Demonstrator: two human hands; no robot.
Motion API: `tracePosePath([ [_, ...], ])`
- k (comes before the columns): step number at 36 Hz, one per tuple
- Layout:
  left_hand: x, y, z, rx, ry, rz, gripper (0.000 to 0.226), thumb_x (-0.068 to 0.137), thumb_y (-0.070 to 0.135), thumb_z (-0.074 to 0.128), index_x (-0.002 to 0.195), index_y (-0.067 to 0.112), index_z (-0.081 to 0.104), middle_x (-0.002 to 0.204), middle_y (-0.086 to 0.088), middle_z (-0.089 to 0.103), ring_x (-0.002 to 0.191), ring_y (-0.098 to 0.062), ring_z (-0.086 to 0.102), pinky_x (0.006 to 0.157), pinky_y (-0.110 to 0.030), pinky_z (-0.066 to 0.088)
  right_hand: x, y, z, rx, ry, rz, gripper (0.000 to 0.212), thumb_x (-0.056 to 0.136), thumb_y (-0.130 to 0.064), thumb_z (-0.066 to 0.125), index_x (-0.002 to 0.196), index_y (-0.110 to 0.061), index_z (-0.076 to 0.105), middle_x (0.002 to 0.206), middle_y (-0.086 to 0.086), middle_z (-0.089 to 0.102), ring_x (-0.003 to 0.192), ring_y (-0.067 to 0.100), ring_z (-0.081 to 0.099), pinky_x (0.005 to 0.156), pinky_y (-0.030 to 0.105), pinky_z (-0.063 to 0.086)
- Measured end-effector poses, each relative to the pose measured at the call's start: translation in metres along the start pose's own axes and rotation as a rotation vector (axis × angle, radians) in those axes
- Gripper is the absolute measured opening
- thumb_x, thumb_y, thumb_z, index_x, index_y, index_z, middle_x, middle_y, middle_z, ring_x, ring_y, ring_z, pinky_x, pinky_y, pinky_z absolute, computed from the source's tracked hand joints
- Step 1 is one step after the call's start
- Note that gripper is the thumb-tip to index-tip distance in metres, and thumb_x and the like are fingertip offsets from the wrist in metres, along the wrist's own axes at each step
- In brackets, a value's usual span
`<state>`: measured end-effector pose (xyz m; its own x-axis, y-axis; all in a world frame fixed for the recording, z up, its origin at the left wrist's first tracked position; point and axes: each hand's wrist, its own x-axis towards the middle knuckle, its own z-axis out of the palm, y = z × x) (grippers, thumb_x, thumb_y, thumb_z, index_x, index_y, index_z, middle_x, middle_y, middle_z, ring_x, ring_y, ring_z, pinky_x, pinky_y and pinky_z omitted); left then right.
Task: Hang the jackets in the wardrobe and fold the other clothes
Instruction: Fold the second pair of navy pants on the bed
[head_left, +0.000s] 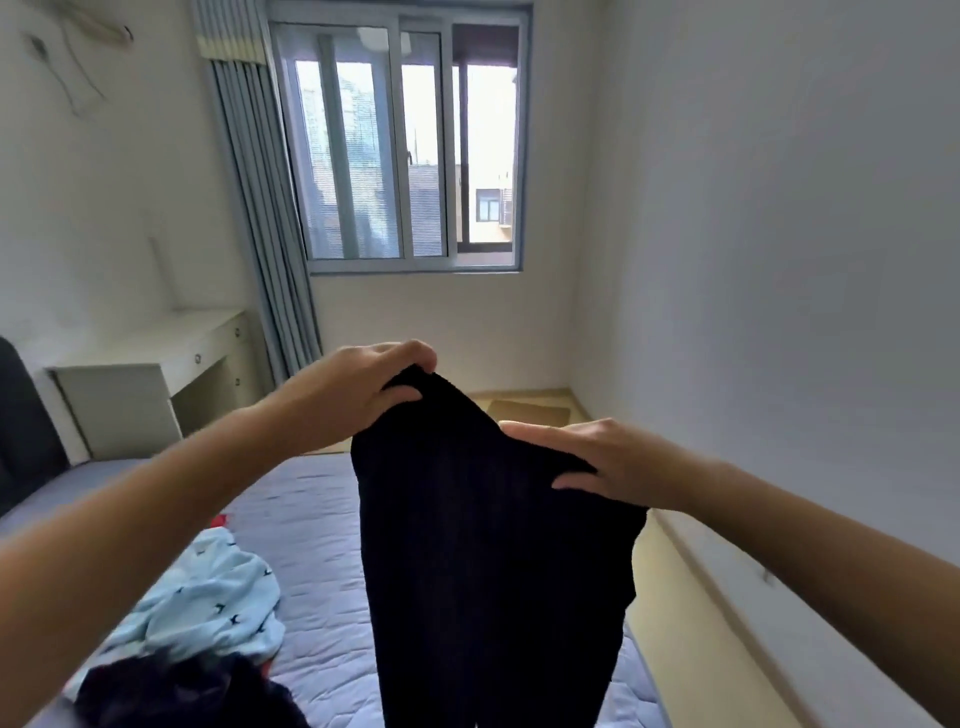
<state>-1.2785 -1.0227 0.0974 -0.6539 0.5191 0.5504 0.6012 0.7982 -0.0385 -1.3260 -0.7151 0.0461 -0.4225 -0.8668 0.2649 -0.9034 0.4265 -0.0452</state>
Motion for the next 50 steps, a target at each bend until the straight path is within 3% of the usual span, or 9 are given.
tracePosePath([
  [9, 0.025, -0.024, -0.071, 0.362, -0.158, 0.335, 0.034, 0.092, 0.039, 0.037, 0.107, 0.017, 0.058, 0.091, 0.001, 0.064, 0.064, -0.016, 0.066, 0.057, -0.034, 0.058, 0.025, 0.013, -0.089, -0.163, -0.123, 0.021, 0.059, 0.093, -0.024, 0.060, 0.144, -0.040, 0.034, 0.110, -0.003, 0.067, 0.089, 0.010, 0.061, 0.081, 0.021, 0.048],
  [14, 0.044, -0.030, -0.098, 0.360, -0.168, 0.328, 0.046, 0.091, 0.048, 0.031, 0.101, 0.017, 0.064, 0.090, 0.006, 0.065, 0.069, -0.008, 0.064, 0.062, -0.027, 0.058, 0.042, 0.016, -0.104, 0.031, -0.198, 0.119, 0.057, 0.092, -0.016, 0.061, 0.132, -0.045, 0.031, 0.089, -0.014, 0.063, 0.075, 0.003, 0.062, 0.066, 0.022, 0.054],
  [19, 0.054, -0.045, -0.120, 0.363, -0.067, 0.363, 0.060, 0.096, 0.061, 0.017, 0.098, 0.021, 0.062, 0.088, 0.012, 0.063, 0.070, 0.005, 0.054, 0.069, -0.008, 0.045, 0.049, 0.014, -0.124, -0.003, -0.157, 0.092, 0.062, 0.093, -0.013, 0.060, 0.140, -0.040, 0.031, 0.109, -0.006, 0.065, 0.090, 0.011, 0.063, 0.079, 0.025, 0.055],
  [24, 0.059, -0.051, -0.124, 0.383, -0.116, 0.322, 0.040, 0.093, 0.048, 0.033, 0.099, 0.022, 0.063, 0.091, 0.012, 0.064, 0.073, 0.005, 0.054, 0.070, -0.007, 0.044, 0.056, 0.012, -0.130, -0.157, -0.296, 0.084, 0.005, 0.093, -0.015, 0.057, 0.096, -0.018, 0.060, 0.092, -0.002, 0.062, 0.085, 0.013, 0.057, 0.080, 0.037, 0.050],
  [29, 0.058, -0.066, -0.122, 0.375, -0.294, 0.184, 0.008, 0.092, 0.028, 0.058, 0.095, 0.023, 0.063, 0.087, 0.016, 0.054, 0.074, 0.002, 0.054, 0.068, -0.008, 0.042, 0.057, 0.026, -0.124, -0.253, -0.473, 0.237, 0.012, 0.092, -0.021, 0.055, 0.092, -0.013, 0.064, 0.078, -0.004, 0.056, 0.070, 0.012, 0.051, 0.062, 0.017, 0.041],
  [32, 0.052, -0.076, -0.112, 0.411, -0.453, 0.059, 0.008, 0.089, 0.026, 0.064, 0.092, 0.019, 0.064, 0.087, 0.016, 0.051, 0.073, 0.005, 0.051, 0.064, -0.005, 0.035, 0.056, 0.035, -0.139, -0.266, -0.409, 0.299, 0.029, 0.091, -0.034, 0.058, 0.113, -0.017, 0.064, 0.087, -0.007, 0.061, 0.075, 0.010, 0.057, 0.065, 0.019, 0.043],
  [36, 0.065, -0.076, -0.127, 0.434, -0.439, -0.044, 0.016, 0.085, 0.026, 0.070, 0.074, 0.028, 0.058, 0.079, 0.012, 0.055, 0.069, -0.001, 0.053, 0.064, -0.018, 0.043, 0.079, 0.039, -0.182, -0.295, -0.164, 0.320, 0.033, 0.081, -0.058, 0.064, 0.085, -0.025, 0.061, 0.072, -0.016, 0.057, 0.065, 0.002, 0.054, 0.055, 0.020, 0.037],
  [43, 0.077, -0.077, -0.148, 0.454, -0.356, -0.196, 0.015, 0.081, 0.037, 0.073, 0.088, 0.024, 0.071, 0.062, 0.022, 0.052, 0.057, 0.007, 0.052, 0.052, -0.008, 0.036, 0.097, 0.046, -0.205, -0.136, -0.042, 0.368, 0.010, 0.086, -0.027, 0.066, 0.089, -0.017, 0.068, 0.077, -0.007, 0.063, 0.077, 0.017, 0.061, 0.061, 0.021, 0.045],
  [50, 0.071, -0.074, -0.127, -0.227, 0.174, -0.513, 0.012, 0.085, 0.014, 0.068, 0.090, 0.019, 0.059, 0.083, -0.007, 0.061, 0.073, -0.021, 0.064, 0.061, -0.031, 0.055, 0.080, 0.063, -0.185, 0.664, 0.324, 0.430, 0.018, 0.088, -0.007, 0.062, 0.106, -0.013, 0.060, 0.101, 0.006, 0.066, 0.097, 0.025, 0.065, 0.083, 0.037, 0.057],
])
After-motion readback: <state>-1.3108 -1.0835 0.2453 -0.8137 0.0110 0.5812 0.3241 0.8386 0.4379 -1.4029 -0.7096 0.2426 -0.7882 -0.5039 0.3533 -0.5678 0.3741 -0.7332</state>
